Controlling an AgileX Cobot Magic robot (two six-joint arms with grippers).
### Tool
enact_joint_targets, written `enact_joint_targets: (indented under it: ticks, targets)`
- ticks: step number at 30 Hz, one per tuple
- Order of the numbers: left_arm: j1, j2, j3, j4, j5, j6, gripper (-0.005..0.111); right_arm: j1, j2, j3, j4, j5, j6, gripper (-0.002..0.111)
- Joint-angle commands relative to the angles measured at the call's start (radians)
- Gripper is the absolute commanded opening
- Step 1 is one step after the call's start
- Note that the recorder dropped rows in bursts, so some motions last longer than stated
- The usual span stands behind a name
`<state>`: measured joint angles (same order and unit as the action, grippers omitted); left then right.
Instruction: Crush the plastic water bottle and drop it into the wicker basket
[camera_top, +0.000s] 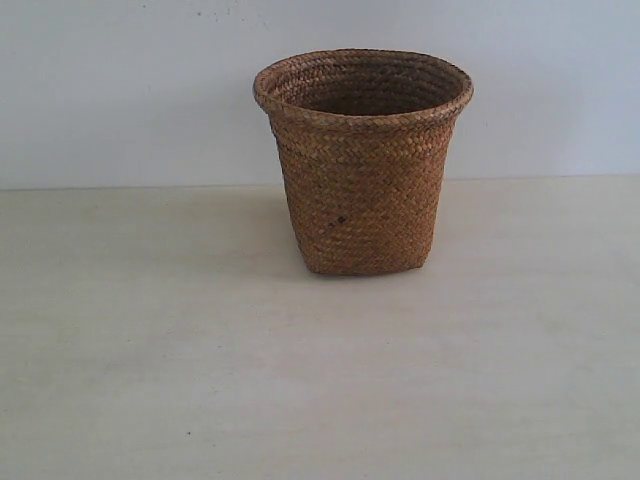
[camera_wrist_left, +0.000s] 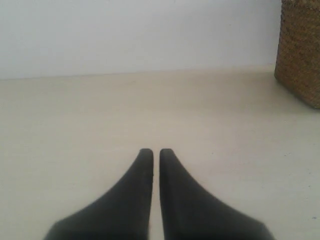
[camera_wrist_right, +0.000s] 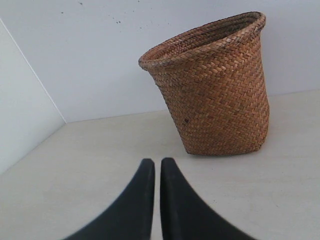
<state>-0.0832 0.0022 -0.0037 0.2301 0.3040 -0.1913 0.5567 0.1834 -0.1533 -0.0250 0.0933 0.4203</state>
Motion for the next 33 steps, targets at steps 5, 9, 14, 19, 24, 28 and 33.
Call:
enact_joint_targets:
  ticks: [5,9,14,19,24,28,33]
  targets:
    - [0.003,-0.002,0.004,-0.182,-0.014,-0.012,0.004,0.0,-0.001,0.003,-0.005,-0.008,-0.002,0.001]
    - [0.003,-0.002,0.004,-0.182,-0.014,-0.012,0.004,0.0,-0.001,0.003,-0.005,-0.007,0.0,0.001]
    - [0.003,-0.002,0.004,-0.182,-0.014,-0.012,0.004,0.0,-0.001,0.003,-0.005,-0.007,0.0,0.001]
    - [0.003,-0.002,0.004,-0.182,-0.014,-0.012,0.004,0.0,-0.001,0.003,-0.005,-0.007,-0.002,0.001]
    - [0.003,-0.002,0.004,-0.182,-0.014,-0.012,0.004,-0.084,-0.033,0.003,-0.036,-0.002,-0.041,0.001]
    - [0.003,-0.002,0.004,-0.182,-0.014,-0.012,0.004,-0.271,-0.105,0.003,-0.036,0.061,-0.041,0.001]
    - [0.003,-0.002,0.004,-0.182,-0.014,-0.012,0.004,-0.489,-0.183,0.003,-0.036,0.236,-0.081,0.001]
